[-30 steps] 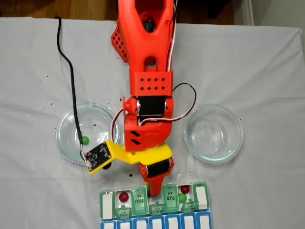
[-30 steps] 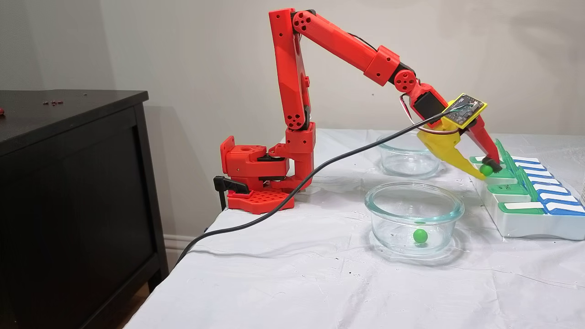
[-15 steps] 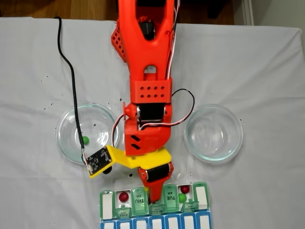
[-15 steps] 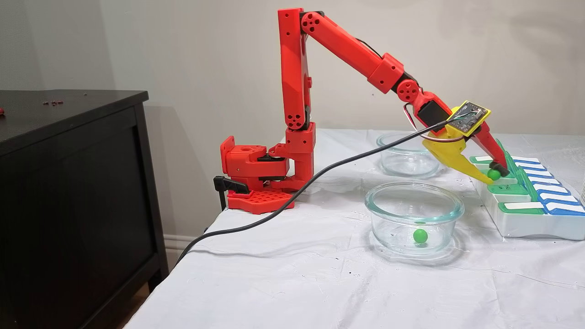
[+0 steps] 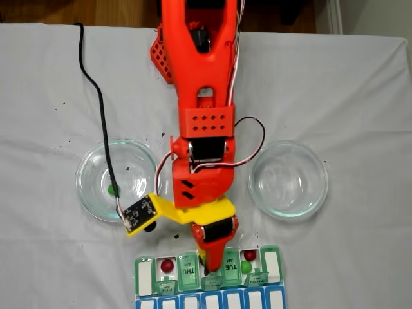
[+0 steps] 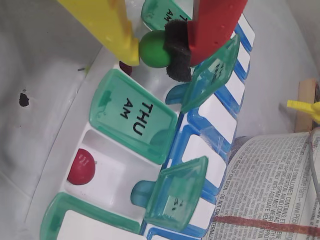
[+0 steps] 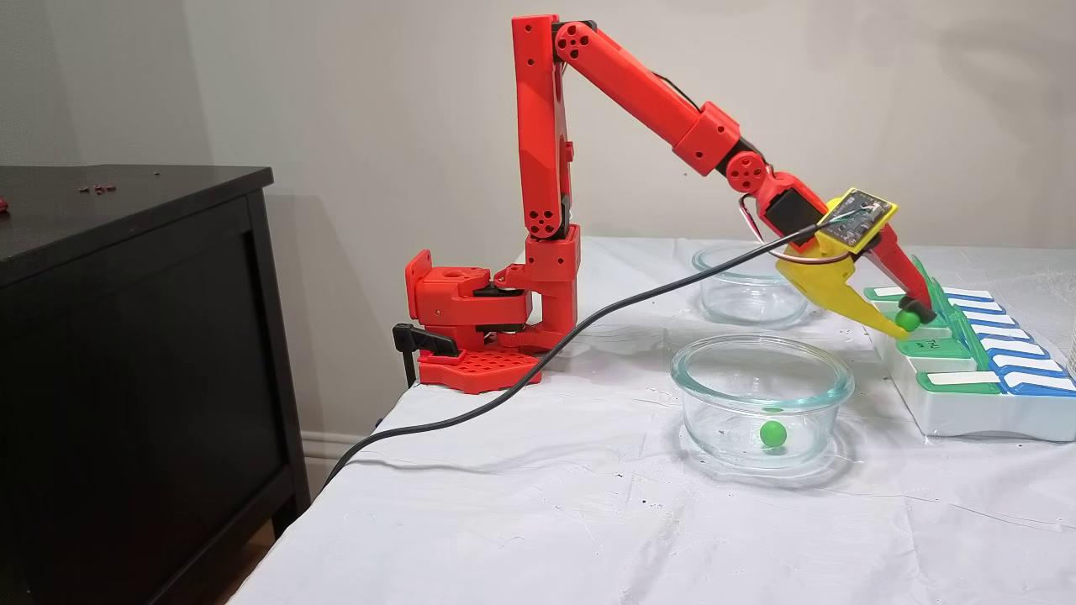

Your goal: Sort medicines into box.

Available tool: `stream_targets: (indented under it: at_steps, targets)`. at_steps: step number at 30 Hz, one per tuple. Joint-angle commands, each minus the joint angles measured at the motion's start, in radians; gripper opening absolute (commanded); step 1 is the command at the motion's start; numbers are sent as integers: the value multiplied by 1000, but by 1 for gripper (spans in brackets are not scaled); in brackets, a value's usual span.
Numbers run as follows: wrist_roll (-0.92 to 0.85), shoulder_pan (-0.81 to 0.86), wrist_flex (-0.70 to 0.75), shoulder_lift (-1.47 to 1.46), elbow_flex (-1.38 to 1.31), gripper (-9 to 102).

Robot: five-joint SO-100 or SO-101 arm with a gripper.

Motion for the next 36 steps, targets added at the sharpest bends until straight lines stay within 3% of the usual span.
stream_targets:
  at_steps: [1,4,11,13,16,24,29,36]
  targets:
    - [-5,-14,-11,43,-20,11]
    - [5,-14,-14,31,-21,23]
    - [14,-11,-5,12,-35,25]
    - [14,-8,-2,15,-35,23]
    - [21,-2,35,38,-43,8]
    - [87,32,337,190,-117,0]
    - [72,64,405,342,-95,0]
    - [-32,169,733,486,-193,0]
